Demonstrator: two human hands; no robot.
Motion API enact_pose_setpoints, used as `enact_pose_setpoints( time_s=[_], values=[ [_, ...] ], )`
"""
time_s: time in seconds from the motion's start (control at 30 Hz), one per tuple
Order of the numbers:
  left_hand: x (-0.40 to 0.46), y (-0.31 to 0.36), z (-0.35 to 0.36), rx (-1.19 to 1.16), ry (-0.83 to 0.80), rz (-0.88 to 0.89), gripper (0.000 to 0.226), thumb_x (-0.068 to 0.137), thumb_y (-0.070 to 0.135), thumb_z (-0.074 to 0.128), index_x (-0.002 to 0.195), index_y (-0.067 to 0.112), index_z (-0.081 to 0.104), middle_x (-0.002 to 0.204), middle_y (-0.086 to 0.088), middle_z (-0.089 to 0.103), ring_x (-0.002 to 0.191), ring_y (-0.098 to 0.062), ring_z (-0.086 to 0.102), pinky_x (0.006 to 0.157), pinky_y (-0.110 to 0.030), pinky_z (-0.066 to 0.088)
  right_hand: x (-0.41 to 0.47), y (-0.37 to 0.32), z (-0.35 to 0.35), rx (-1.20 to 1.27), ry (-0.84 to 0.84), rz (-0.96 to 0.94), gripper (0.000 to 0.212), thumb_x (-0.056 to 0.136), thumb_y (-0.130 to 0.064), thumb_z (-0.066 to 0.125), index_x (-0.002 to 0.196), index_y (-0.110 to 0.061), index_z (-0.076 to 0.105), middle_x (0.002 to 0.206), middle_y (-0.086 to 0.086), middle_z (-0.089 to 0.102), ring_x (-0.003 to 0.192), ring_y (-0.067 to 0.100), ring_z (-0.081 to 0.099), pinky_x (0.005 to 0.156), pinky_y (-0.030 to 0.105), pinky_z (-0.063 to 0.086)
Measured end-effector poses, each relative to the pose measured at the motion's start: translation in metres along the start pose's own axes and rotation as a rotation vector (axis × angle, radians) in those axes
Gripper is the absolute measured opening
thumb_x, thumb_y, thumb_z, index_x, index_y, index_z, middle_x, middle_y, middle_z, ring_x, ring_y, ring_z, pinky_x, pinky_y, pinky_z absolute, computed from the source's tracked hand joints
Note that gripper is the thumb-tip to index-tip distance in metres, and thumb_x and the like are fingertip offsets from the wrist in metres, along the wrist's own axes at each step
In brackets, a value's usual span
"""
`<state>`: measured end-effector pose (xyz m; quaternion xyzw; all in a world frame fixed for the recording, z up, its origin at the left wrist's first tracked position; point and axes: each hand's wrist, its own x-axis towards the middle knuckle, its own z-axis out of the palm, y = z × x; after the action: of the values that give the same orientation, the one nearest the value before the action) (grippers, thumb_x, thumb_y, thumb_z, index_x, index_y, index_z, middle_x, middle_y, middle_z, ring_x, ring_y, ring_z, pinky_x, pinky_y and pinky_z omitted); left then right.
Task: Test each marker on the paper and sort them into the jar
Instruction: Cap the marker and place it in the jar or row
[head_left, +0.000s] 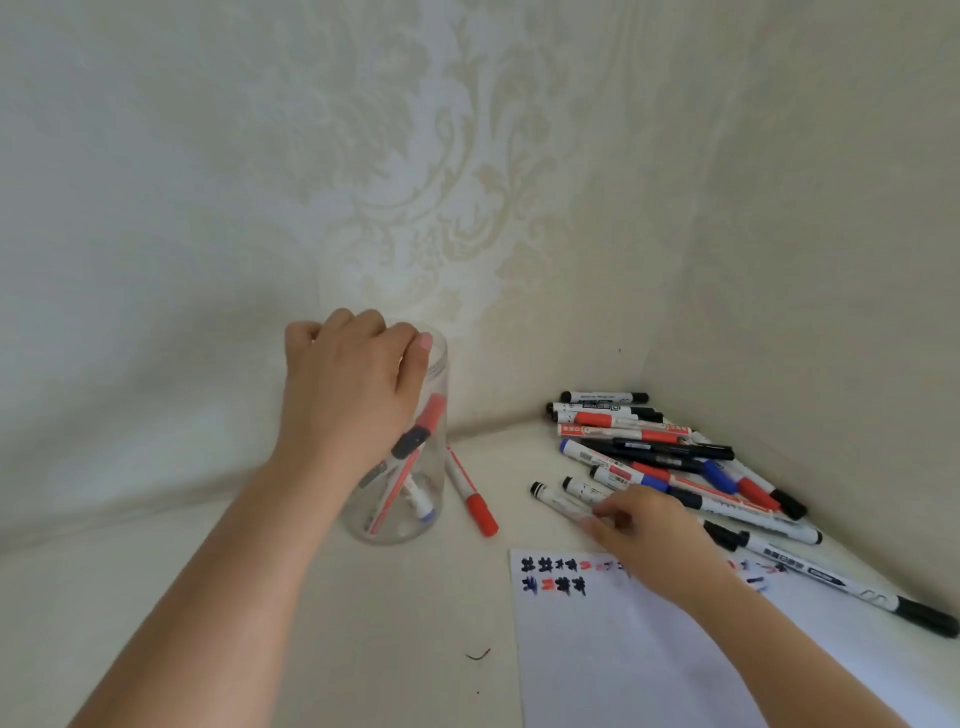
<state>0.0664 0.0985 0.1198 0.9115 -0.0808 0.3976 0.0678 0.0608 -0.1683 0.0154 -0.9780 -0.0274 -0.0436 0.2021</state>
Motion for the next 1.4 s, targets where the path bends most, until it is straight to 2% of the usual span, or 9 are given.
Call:
enact_pose_setpoints(
  time_s=[0.17, 0.27, 0.43, 0.6, 0.83, 1.0, 1.13, 1.27, 1.4],
  values=[
    [-0.020, 0.037, 0.004, -0.318, 0.165, 0.259, 0.022, 0.089, 0.020, 0.043, 0.088, 0.013, 0.064, 0.073, -0.004, 0.053, 0.070, -0.024, 0.045, 0.064, -0.038, 0.035, 0.000, -0.002, 0.004, -0.125, -0.009, -0.050, 0.025, 0.091, -0.039, 0.054, 0.103, -0.021, 0.066, 0.090, -0.005, 0.056, 0.080, 0.011, 0.055, 0.062, 0.019, 0.038],
    [-0.043, 0.069, 0.025, -0.546, -0.062, 0.326, 0.017, 0.087, 0.021, 0.046, 0.089, 0.015, 0.062, 0.077, 0.004, 0.052, 0.071, -0.014, 0.048, 0.065, -0.033, 0.039, -0.003, -0.004, -0.003, 0.147, 0.078, -0.004, 0.019, 0.089, -0.035, 0.059, 0.099, -0.020, 0.068, 0.082, -0.007, 0.058, 0.071, 0.005, 0.053, 0.058, 0.015, 0.038],
    [-0.071, 0.099, 0.070, -0.818, -0.418, 0.067, 0.028, 0.090, 0.037, 0.049, 0.113, 0.022, 0.049, 0.101, 0.011, 0.045, 0.082, 0.002, 0.045, 0.073, -0.018, 0.038, -0.015, -0.011, -0.016, 0.757, 0.069, 0.150, 0.018, 0.087, -0.033, 0.063, 0.093, -0.016, 0.066, 0.067, -0.007, 0.060, 0.051, -0.002, 0.052, 0.055, 0.018, 0.041],
    [-0.082, 0.109, 0.086, -0.941, -0.575, 0.127, 0.022, 0.091, 0.039, 0.045, 0.107, 0.025, 0.049, 0.093, 0.012, 0.056, 0.081, -0.002, 0.053, 0.069, -0.022, 0.042, -0.033, -0.013, -0.014, 1.202, -0.054, 0.134, 0.017, 0.089, -0.010, 0.060, 0.098, 0.003, 0.059, 0.070, 0.008, 0.067, 0.063, 0.018, 0.064, 0.058, 0.024, 0.052],
    [-0.091, 0.112, 0.086, -0.902, -0.641, 0.234, 0.009, 0.093, 0.038, 0.038, 0.089, 0.030, 0.040, 0.068, 0.021, 0.045, 0.064, 0.001, 0.045, 0.057, -0.013, 0.033, -0.037, -0.004, -0.014, 1.140, -0.068, 0.091, 0.016, 0.076, -0.012, 0.067, 0.069, -0.020, 0.055, 0.057, -0.002, 0.053, 0.051, 0.009, 0.045, 0.048, 0.022, 0.033],
    [-0.086, 0.110, 0.079, -0.889, -0.630, 0.283, 0.013, 0.094, 0.035, 0.039, 0.101, 0.032, 0.048, 0.061, 0.025, 0.044, 0.070, -0.008, 0.049, 0.055, -0.009, 0.034, -0.041, -0.004, -0.014, 1.240, -0.119, 0.039, 0.017, 0.078, -0.022, 0.065, 0.066, -0.020, 0.053, 0.055, 0.001, 0.054, 0.045, 0.010, 0.047, 0.041, 0.018, 0.031],
    [-0.085, 0.111, 0.075, -0.936, -0.639, 0.271, 0.017, 0.087, 0.051, 0.031, 0.098, 0.044, 0.043, 0.055, 0.014, 0.048, 0.054, -0.007, 0.047, 0.048, -0.017, 0.032, -0.043, -0.004, -0.014, 1.296, -0.081, 0.026, 0.018, 0.079, -0.019, 0.060, 0.064, -0.018, 0.050, 0.055, 0.002, 0.052, 0.047, 0.011, 0.044, 0.044, 0.019, 0.031],
    [-0.080, 0.107, 0.074, -0.979, -0.654, 0.217, 0.035, 0.079, 0.062, 0.033, 0.101, 0.042, 0.050, 0.059, 0.017, 0.055, 0.055, -0.001, 0.050, 0.049, -0.016, 0.033, -0.042, -0.006, -0.014, 1.334, -0.052, 0.029, 0.013, 0.080, -0.018, 0.057, 0.068, -0.018, 0.054, 0.053, 0.002, 0.050, 0.045, 0.011, 0.041, 0.043, 0.018, 0.032],
    [-0.081, 0.095, 0.079, -1.034, -0.673, 0.003, 0.035, 0.080, 0.061, 0.032, 0.107, 0.040, 0.040, 0.081, 0.020, 0.056, 0.065, 0.002, 0.054, 0.058, -0.009, 0.038, -0.041, 0.007, -0.022, 1.298, -0.007, 0.155, 0.021, 0.092, -0.014, 0.051, 0.084, -0.009, 0.070, 0.061, 0.012, 0.065, 0.046, 0.017, 0.054, 0.044, 0.024, 0.043]
  ],
)
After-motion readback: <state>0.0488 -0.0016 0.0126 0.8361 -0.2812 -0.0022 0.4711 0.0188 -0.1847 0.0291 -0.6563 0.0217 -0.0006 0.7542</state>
